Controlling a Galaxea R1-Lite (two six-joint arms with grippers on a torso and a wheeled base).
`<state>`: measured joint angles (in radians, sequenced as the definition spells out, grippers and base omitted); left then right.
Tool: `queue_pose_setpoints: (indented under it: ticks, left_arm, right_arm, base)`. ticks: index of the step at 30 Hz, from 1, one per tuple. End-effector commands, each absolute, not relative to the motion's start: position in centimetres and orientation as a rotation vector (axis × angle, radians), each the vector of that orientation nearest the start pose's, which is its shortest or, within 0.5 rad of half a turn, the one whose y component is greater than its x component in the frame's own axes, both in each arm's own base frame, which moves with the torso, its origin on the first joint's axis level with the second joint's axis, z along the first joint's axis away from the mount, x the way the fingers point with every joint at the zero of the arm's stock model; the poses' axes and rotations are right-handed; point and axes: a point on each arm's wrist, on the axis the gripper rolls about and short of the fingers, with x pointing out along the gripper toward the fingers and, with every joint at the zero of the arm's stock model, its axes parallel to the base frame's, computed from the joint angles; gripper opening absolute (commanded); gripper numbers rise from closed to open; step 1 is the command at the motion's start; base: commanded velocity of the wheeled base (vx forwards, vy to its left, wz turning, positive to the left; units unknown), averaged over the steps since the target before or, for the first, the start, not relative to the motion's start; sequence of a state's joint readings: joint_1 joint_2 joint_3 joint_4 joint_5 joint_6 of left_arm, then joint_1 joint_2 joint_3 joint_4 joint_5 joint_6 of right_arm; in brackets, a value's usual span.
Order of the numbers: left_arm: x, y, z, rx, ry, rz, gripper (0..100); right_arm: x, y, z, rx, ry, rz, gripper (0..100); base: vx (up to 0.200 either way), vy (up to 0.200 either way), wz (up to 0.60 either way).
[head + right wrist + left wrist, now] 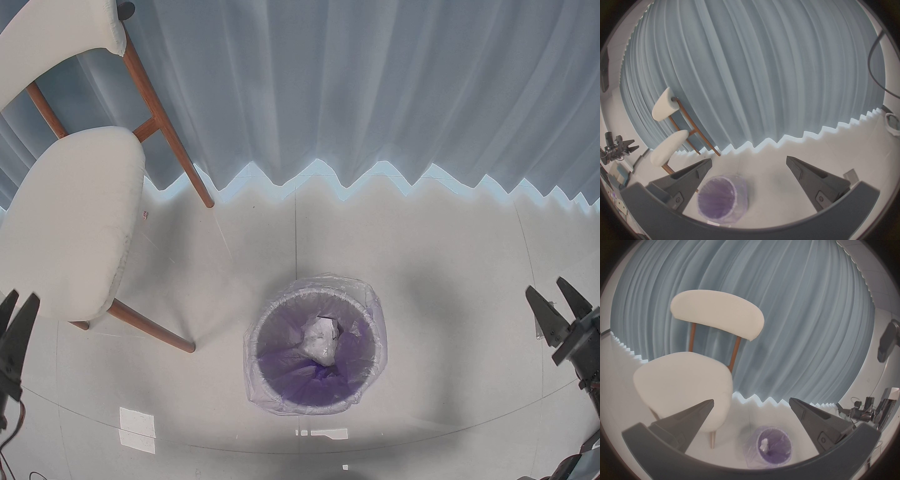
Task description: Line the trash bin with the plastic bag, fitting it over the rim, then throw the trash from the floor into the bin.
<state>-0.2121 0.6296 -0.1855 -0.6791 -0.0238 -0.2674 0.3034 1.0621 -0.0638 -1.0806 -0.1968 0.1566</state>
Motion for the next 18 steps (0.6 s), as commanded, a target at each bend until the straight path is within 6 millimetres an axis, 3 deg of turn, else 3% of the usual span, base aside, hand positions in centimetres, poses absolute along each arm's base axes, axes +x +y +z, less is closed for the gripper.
queue_pose_setpoints:
  ticks: [1,5,12,14,18]
  left_arm:
    - [-2.1,-0.2,12.4,-0.252,-0.26,-0.181,100]
    - [-2.7,-0.4,10.2,-0.189,-0.233,-0.2,100]
    - [-2.5,-0.5,9.5,-0.177,-0.168,-0.225,100]
    - [-2.4,-0.6,7.5,-0.175,0.032,-0.238,100]
    - [-2.4,-0.6,7.9,-0.113,-0.017,-0.249,100]
  right_arm:
    - [3.5,0.0,14.5,0.134,-0.145,-0.041,100]
    - [1.7,-0.2,13.1,0.111,-0.111,-0.079,100]
    - [-0.6,0.1,10.5,0.075,-0.054,-0.013,100]
    - [-1.5,0.3,8.3,0.056,0.031,0.027,100]
    - [-1.5,0.3,8.4,0.073,0.035,-0.004,100]
  base:
    - [0.0,0.0,0.0]
    - [0.0,0.0,0.0]
    - [0.0,0.0,0.0]
    - [0.0,0.0,0.0]
    - [0.0,0.0,0.0]
